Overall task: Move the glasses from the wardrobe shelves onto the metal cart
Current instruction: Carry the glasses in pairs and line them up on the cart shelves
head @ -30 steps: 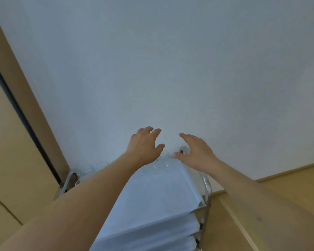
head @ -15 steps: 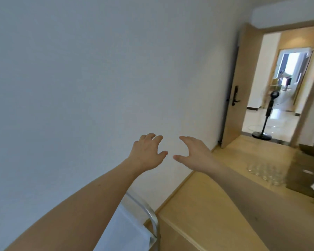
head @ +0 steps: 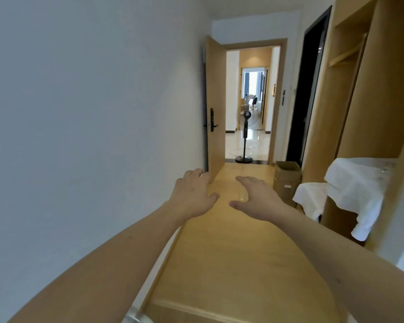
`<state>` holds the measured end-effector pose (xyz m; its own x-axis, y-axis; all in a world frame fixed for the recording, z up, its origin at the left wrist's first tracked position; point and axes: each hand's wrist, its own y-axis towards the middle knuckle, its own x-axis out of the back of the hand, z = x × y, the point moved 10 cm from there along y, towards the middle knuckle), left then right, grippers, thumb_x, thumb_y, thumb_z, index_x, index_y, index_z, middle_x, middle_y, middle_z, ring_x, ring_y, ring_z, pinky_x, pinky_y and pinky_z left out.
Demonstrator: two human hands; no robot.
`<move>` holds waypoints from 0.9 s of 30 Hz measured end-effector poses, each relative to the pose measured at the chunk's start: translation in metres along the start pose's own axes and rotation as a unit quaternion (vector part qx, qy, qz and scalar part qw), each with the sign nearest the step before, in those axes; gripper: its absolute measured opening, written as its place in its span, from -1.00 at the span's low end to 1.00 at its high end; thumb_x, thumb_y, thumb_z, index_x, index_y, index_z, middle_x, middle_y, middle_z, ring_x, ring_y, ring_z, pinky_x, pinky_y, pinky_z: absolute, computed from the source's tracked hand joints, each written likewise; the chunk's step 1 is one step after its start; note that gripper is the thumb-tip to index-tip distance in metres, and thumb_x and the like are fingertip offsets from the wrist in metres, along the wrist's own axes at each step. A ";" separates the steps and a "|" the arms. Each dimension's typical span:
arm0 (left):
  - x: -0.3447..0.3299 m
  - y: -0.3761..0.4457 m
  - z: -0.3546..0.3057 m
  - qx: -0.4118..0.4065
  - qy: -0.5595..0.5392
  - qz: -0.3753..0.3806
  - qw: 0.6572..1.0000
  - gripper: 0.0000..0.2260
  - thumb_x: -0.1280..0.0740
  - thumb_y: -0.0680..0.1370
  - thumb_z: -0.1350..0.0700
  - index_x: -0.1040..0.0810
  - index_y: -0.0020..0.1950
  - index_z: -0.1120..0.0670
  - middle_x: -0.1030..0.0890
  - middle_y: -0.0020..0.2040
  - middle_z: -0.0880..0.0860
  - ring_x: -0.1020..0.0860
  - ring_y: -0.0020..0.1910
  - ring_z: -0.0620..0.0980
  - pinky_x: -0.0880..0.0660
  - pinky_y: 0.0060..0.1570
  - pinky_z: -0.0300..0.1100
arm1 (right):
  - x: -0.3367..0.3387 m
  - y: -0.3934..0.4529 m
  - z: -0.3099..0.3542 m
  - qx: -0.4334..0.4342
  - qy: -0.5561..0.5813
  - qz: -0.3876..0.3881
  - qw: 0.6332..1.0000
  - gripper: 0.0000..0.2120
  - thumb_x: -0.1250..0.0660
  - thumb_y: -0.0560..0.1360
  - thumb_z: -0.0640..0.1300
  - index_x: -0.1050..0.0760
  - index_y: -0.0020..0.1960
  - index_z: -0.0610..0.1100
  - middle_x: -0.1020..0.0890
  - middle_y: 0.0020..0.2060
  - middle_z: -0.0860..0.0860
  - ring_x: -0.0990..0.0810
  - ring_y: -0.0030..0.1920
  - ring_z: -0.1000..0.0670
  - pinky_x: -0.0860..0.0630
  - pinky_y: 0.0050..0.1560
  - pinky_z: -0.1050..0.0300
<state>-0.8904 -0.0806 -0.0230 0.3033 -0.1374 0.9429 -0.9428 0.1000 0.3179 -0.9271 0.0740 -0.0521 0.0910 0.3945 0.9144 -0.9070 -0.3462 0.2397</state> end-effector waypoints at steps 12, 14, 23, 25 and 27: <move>-0.084 0.181 -0.105 -0.088 0.013 0.022 0.996 -0.44 -0.27 0.58 -0.22 -0.34 0.50 0.00 -0.39 0.46 0.09 -0.34 0.43 0.15 -0.42 0.31 0.12 | 0.033 0.085 -0.176 -0.065 0.010 -0.039 0.997 -0.21 -0.40 0.50 0.23 -0.16 0.61 0.03 -0.28 0.57 0.00 -0.23 0.54 -0.10 -0.29 0.50 -0.09; -0.095 0.215 -0.123 -0.097 0.013 0.024 0.995 -0.41 -0.27 0.58 -0.23 -0.30 0.54 0.00 -0.34 0.52 0.10 -0.30 0.47 0.15 -0.39 0.36 0.13 | 0.033 0.102 -0.211 -0.078 0.013 -0.035 0.996 -0.20 -0.40 0.50 0.24 -0.16 0.61 0.04 -0.28 0.57 0.00 -0.24 0.54 -0.10 -0.30 0.50 -0.09; -0.174 0.310 -0.181 -0.123 0.019 0.077 0.989 -0.40 -0.27 0.60 -0.22 -0.28 0.57 0.00 -0.34 0.52 0.10 -0.32 0.45 0.16 -0.40 0.34 0.13 | 0.010 0.155 -0.330 -0.126 0.046 -0.012 0.991 -0.20 -0.40 0.45 0.29 -0.23 0.57 0.04 -0.42 0.46 0.03 -0.38 0.44 -0.06 -0.42 0.40 -0.08; -0.192 0.327 -0.190 -0.135 0.017 0.088 0.987 -0.41 -0.27 0.61 -0.22 -0.28 0.57 0.01 -0.34 0.52 0.10 -0.32 0.46 0.16 -0.39 0.35 0.13 | 0.006 0.160 -0.349 -0.142 0.049 -0.005 0.989 -0.22 -0.41 0.48 0.26 -0.21 0.58 0.04 -0.39 0.49 0.02 -0.34 0.47 -0.08 -0.38 0.42 -0.05; -0.207 0.346 -0.199 -0.149 0.006 0.094 0.984 -0.41 -0.27 0.61 -0.21 -0.27 0.57 0.01 -0.32 0.54 0.11 -0.29 0.48 0.16 -0.37 0.37 0.14 | 0.005 0.168 -0.367 -0.160 0.041 -0.001 0.986 -0.25 -0.40 0.51 0.22 -0.20 0.58 0.02 -0.36 0.51 0.01 -0.32 0.49 -0.08 -0.34 0.43 -0.02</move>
<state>-1.2523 0.1787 -0.0880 0.1307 -0.0785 0.9883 -0.9007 0.4071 0.1515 -1.2298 0.3301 -0.1273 0.0714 0.4670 0.8814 -0.9914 -0.0637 0.1140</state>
